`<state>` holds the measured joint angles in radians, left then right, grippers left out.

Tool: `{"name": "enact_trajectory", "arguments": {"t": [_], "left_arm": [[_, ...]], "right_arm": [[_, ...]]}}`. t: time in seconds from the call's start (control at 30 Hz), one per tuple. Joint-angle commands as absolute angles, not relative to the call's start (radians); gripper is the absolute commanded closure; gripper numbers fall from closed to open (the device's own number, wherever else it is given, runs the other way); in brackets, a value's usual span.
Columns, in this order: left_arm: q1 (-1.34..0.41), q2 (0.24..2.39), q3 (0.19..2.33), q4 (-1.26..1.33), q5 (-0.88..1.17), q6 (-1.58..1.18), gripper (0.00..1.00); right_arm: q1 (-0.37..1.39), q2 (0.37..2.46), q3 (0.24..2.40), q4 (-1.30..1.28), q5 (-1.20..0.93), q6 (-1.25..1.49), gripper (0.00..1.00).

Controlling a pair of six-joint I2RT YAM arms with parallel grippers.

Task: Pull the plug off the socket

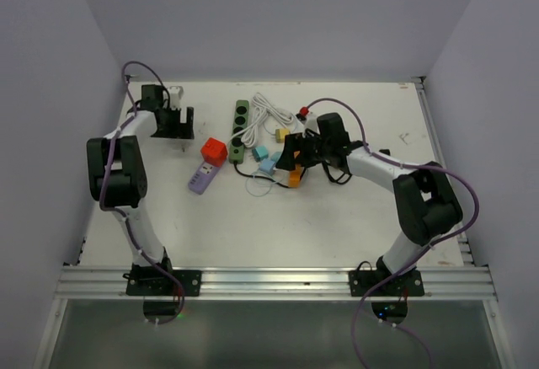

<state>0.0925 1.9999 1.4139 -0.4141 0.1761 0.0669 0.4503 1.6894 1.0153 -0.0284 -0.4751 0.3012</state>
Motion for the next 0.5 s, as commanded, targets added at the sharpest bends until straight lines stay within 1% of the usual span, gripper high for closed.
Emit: {"name": "enact_trajectory", "arguments": {"t": [0.0, 0.07, 0.1, 0.13, 0.17, 0.2, 0.23, 0.3, 0.33, 0.47], "left_arm": [[0.100, 1.846, 1.399, -0.353, 0.222, 0.035, 0.00], [0.100, 1.741, 1.375, -0.335, 0.238, 0.008, 0.00], [0.100, 1.702, 1.329, -0.304, 0.265, -0.026, 0.00], [0.100, 1.612, 1.303, -0.289, 0.268, -0.044, 0.00], [0.098, 1.561, 1.267, -0.269, 0.278, -0.087, 0.00], [0.098, 1.507, 1.190, -0.209, 0.293, -0.103, 0.00], [0.098, 1.399, 1.149, -0.181, 0.298, -0.132, 0.00], [0.094, 1.288, 1.021, -0.085, 0.307, -0.176, 0.00], [0.092, 1.190, 0.990, -0.072, 0.301, -0.214, 0.00], [0.043, 1.014, 0.843, -0.017, 0.294, -0.235, 0.00]], "right_arm": [[0.446, 1.686, 1.016, -0.026, -0.419, 0.293, 0.14], [0.456, 1.664, 0.997, 0.020, -0.429, 0.293, 0.12], [0.465, 1.655, 0.997, 0.023, -0.411, 0.281, 0.12], [0.480, 1.648, 1.005, 0.023, -0.391, 0.266, 0.12], [0.520, 1.647, 1.012, 0.011, -0.367, 0.232, 0.10], [0.537, 1.652, 1.028, 0.003, -0.320, 0.218, 0.10], [0.569, 1.669, 1.061, 0.003, -0.304, 0.206, 0.10], [0.589, 1.684, 1.094, -0.047, -0.258, 0.187, 0.09], [0.606, 1.693, 1.129, -0.057, -0.243, 0.186, 0.09], [0.667, 1.741, 1.245, -0.126, -0.167, 0.187, 0.09]]}}
